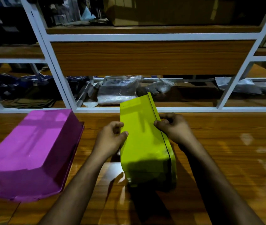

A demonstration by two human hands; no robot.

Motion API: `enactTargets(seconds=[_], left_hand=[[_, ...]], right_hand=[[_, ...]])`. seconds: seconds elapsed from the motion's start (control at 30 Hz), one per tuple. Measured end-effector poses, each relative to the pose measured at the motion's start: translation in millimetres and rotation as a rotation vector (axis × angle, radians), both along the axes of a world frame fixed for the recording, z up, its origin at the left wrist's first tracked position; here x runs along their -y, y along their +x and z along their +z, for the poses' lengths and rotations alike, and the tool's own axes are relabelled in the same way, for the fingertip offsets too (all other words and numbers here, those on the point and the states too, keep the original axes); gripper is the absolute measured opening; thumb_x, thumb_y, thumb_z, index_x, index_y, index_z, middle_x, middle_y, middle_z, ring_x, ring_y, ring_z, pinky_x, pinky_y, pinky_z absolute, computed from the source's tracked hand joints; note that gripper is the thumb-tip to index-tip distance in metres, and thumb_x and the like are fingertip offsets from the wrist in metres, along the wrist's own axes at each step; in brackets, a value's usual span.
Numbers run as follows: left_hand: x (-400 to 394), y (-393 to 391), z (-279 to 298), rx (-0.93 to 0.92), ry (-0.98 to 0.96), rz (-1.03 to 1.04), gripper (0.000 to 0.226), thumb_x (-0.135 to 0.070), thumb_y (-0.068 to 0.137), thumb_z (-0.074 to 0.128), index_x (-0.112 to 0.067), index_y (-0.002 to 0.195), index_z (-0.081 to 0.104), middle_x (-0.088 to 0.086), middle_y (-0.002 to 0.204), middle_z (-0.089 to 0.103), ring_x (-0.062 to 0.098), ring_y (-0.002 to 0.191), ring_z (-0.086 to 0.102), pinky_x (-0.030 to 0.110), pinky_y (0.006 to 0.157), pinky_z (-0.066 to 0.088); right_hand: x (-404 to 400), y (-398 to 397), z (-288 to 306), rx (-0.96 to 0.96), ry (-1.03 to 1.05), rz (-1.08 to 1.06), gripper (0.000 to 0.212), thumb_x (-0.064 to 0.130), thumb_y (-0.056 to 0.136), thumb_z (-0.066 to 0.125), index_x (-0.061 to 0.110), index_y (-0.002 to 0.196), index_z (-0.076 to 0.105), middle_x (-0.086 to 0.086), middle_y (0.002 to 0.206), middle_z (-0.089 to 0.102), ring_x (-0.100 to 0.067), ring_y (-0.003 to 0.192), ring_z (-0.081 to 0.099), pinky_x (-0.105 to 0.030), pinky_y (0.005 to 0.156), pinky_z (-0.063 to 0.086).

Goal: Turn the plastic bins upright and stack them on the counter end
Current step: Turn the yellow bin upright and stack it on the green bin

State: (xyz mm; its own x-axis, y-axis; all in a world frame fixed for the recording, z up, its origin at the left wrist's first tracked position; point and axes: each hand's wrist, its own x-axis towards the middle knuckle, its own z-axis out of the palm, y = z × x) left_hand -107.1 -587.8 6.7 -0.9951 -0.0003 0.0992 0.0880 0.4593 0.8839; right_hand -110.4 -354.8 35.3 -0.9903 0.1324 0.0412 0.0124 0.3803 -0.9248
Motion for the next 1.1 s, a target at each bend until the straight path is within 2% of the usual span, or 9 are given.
enactTargets(seconds=[0.1,0.27,0.4,0.5,0.67,0.77,0.87,1.0,1.1], left_hand=[[-2.0,-2.0,14.8,-0.159,-0.088,0.081,0.029,-0.027,0.082,0.075,-0.022,0.11,0.07,-0.003,0.111,0.065,0.009,0.098,0.061,0.019,0.073,0.048],[-20.3,-1.7,38.5,-0.123,-0.032,-0.046,0.027,-0.034,0.082,0.072,-0.02,0.106,0.072,-0.003,0.095,0.073,0.007,0.086,0.066,0.03,0.077,0.055],[-35.0,-4.7,36.0,-0.096,0.007,-0.011,0.027,-0.038,0.082,0.071,-0.017,0.1,0.074,-0.002,0.078,0.07,0.01,0.07,0.064,0.031,0.067,0.054],[-31.7,-6.5,32.8,-0.088,-0.057,0.062,0.036,-0.045,0.079,0.073,-0.017,0.101,0.072,-0.005,0.078,0.068,0.012,0.076,0.064,0.027,0.067,0.047],[-17.6,-6.7,43.3,-0.032,-0.152,0.12,0.045,-0.055,0.073,0.075,-0.021,0.1,0.068,-0.004,0.073,0.059,0.015,0.071,0.057,0.024,0.055,0.035],[-5.4,-6.0,47.0,0.005,-0.127,0.138,0.051,-0.057,0.062,0.075,-0.021,0.098,0.07,-0.004,0.073,0.062,0.017,0.069,0.06,0.03,0.059,0.043],[6.8,-5.2,41.7,0.023,-0.075,0.127,0.052,-0.055,0.061,0.067,-0.022,0.101,0.072,-0.003,0.077,0.066,0.016,0.073,0.065,0.037,0.071,0.054],[19.5,-4.2,32.0,0.018,0.039,0.119,0.047,-0.05,0.065,0.068,-0.024,0.104,0.072,0.003,0.079,0.068,0.018,0.071,0.063,0.038,0.067,0.053],[32.6,-7.0,27.2,0.067,0.161,0.091,0.039,-0.037,0.072,0.069,-0.021,0.108,0.071,0.006,0.085,0.07,0.017,0.065,0.062,0.034,0.059,0.047]], right_hand=[[2.0,-1.1,3.7,0.055,-0.16,0.043,0.025,0.011,0.086,0.072,0.006,0.11,0.068,0.002,0.067,0.067,-0.015,0.068,0.063,-0.031,0.065,0.047],[13.9,-1.4,6.2,0.13,-0.352,0.065,0.027,0.004,0.092,0.061,-0.005,0.117,0.064,-0.034,0.112,0.066,-0.031,0.087,0.063,-0.048,0.081,0.054],[26.7,2.8,12.3,0.142,-0.395,0.136,0.025,0.0,0.096,0.05,-0.008,0.117,0.061,-0.025,0.1,0.067,-0.02,0.07,0.059,-0.022,0.055,0.051],[30.6,8.1,12.8,0.106,-0.298,0.27,0.029,-0.003,0.097,0.047,0.004,0.122,0.059,-0.006,0.097,0.066,-0.008,0.067,0.058,-0.017,0.054,0.047],[27.6,6.9,6.3,0.018,-0.15,0.425,0.036,0.0,0.097,0.05,0.02,0.123,0.063,0.003,0.101,0.068,-0.008,0.077,0.058,-0.019,0.059,0.048],[11.6,-12.6,-23.1,-0.024,0.006,0.163,0.027,0.012,0.092,0.062,0.021,0.116,0.069,0.002,0.098,0.069,-0.015,0.082,0.064,-0.026,0.062,0.053],[-11.5,-25.8,-61.7,0.145,0.238,0.011,0.03,0.024,0.085,0.067,0.017,0.114,0.071,-0.001,0.107,0.071,-0.022,0.101,0.067,-0.037,0.086,0.053],[-18.6,-19.8,-95.9,0.394,0.125,0.112,0.019,0.03,0.077,0.066,0.014,0.088,0.069,-0.016,0.086,0.07,-0.03,0.07,0.064,-0.037,0.065,0.047],[-13.8,-13.5,-92.4,0.376,-0.066,0.118,0.022,0.01,0.084,0.062,0.012,0.105,0.067,-0.021,0.089,0.071,-0.026,0.068,0.064,-0.046,0.064,0.054]])
